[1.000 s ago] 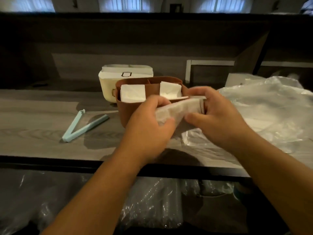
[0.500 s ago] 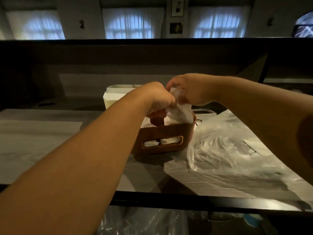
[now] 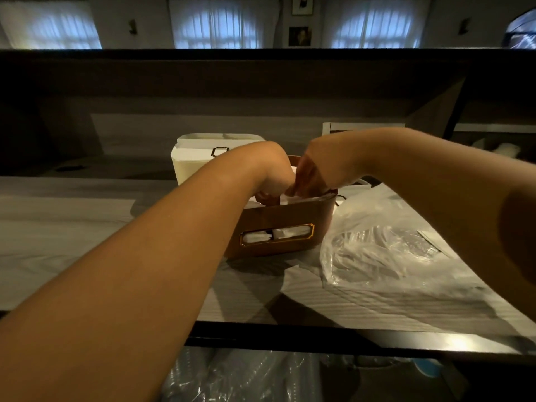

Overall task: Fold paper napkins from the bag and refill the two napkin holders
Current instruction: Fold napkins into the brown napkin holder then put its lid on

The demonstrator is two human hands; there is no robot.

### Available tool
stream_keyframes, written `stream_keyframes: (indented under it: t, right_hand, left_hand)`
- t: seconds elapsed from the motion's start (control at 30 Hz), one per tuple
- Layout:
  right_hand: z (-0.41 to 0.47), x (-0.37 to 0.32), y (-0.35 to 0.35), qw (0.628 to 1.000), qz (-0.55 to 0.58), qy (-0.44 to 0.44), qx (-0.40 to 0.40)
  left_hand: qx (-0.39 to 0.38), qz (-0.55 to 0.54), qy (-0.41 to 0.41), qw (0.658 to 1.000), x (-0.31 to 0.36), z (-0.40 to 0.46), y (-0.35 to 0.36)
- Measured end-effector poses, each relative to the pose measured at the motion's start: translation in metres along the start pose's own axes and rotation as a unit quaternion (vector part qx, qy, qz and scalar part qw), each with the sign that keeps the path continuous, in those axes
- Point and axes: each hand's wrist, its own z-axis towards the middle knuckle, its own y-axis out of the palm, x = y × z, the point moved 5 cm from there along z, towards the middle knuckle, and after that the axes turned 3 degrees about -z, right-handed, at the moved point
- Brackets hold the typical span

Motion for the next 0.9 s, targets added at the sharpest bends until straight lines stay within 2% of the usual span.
stream_keyframes:
  t: [0.13,0.23,0.3,0.33,0.4,0.47,0.53,0.63,0.8,0.9]
  right_hand:
    - [0.006,-0.004,0.004,0.997,-0.07,-0.017,-0.013]
    - [0.002,-0.002,0.006,0.999,-0.038,-0.019,0.005]
    - [-0.009,0.002,0.0,0.998,0.014,-0.019,0.063]
    - [-0.019,0.005,-0.007,0.992,0.043,-0.01,0.118]
    - [-0.052,0.015,-0.017,0.965,0.107,0.023,0.239]
    - [-0.091,0.032,-0.01,0.931,0.212,0.069,0.288]
    - [-0.122,0.044,0.016,0.922,0.278,0.1,0.25]
    - [-0.146,0.071,0.067,0.932,0.278,0.176,0.152]
    - [-0.162,0.133,0.1,0.947,0.134,0.268,0.115]
    - [-0.164,0.154,0.111,0.947,0.071,0.307,0.068]
  left_hand:
    - [-0.031,0.017,-0.003,0.999,0.0,0.001,0.008]
    - [-0.039,0.022,-0.004,0.999,0.001,0.0,0.008]
    - [-0.016,0.036,0.01,0.999,0.008,-0.003,0.002]
    - [0.021,0.037,0.027,0.999,0.015,-0.006,-0.004]
    - [0.105,0.002,0.075,0.992,0.036,-0.015,-0.015]
    - [0.151,-0.049,0.145,0.977,0.064,-0.027,-0.016]
    - [0.138,-0.107,0.219,0.96,0.093,-0.041,-0.002]
    - [0.06,-0.165,0.283,0.943,0.13,-0.052,0.041]
    - [-0.044,-0.155,0.262,0.951,0.156,-0.031,0.134]
    - [-0.066,-0.154,0.22,0.961,0.156,-0.013,0.162]
